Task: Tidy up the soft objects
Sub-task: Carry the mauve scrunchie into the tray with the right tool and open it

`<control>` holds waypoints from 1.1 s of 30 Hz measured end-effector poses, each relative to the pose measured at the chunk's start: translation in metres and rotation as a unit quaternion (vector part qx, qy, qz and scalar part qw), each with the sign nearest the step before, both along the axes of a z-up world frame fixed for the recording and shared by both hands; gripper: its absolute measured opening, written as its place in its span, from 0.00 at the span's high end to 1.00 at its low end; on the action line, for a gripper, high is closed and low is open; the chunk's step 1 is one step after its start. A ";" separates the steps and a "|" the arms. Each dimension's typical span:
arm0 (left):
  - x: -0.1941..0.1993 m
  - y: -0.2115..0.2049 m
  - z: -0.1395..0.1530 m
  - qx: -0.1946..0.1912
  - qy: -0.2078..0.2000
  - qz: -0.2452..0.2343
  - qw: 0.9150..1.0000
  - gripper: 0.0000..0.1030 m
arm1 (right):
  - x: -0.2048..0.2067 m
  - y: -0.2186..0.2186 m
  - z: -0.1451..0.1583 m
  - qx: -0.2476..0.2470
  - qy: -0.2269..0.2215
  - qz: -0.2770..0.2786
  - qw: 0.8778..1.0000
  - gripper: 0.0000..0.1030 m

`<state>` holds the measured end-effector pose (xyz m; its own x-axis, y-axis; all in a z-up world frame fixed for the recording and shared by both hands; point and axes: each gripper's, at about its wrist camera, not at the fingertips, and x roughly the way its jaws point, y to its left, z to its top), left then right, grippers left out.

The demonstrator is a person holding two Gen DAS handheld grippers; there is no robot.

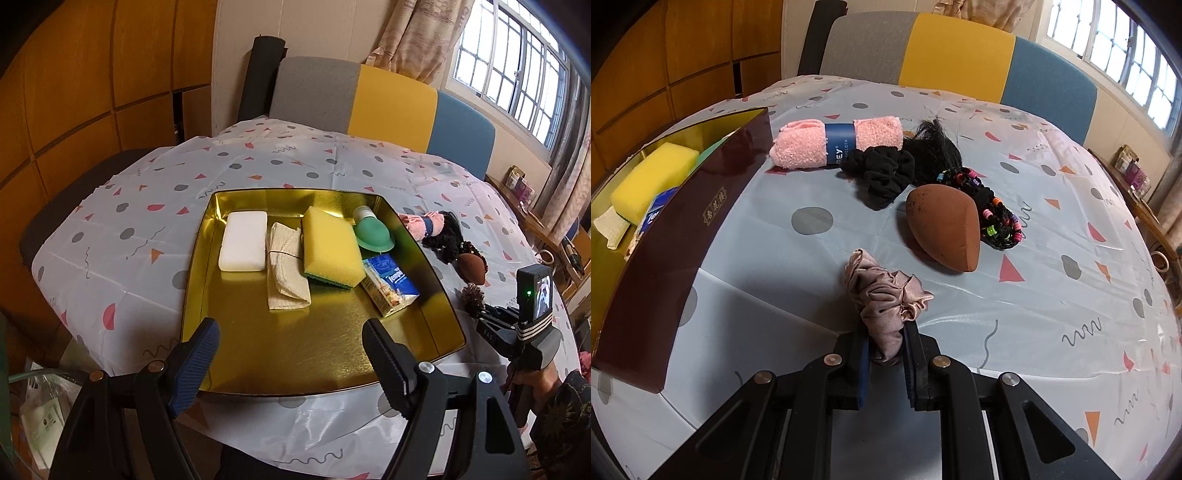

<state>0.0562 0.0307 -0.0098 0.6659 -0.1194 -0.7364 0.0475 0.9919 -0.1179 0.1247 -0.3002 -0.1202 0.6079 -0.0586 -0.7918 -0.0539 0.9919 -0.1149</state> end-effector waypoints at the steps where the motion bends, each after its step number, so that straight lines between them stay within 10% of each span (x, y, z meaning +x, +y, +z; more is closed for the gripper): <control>1: -0.001 0.001 -0.001 -0.001 0.000 0.001 1.000 0.22 | 0.000 0.000 0.000 -0.001 -0.001 0.000 1.000 0.85; 20: -0.009 0.041 -0.013 -0.018 0.017 0.042 0.999 0.22 | -0.005 -0.005 0.014 0.044 0.020 -0.035 0.998 0.86; 33: -0.009 0.055 -0.014 -0.037 0.016 0.053 0.998 0.23 | -0.037 0.040 0.090 0.097 -0.050 0.049 0.993 0.86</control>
<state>0.0473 0.0856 -0.0242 0.6533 -0.1049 -0.7498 -0.0615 0.9797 -0.1906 0.0879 -0.2597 -0.0298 0.6789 0.1522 -0.7183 -0.1497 0.9864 0.0676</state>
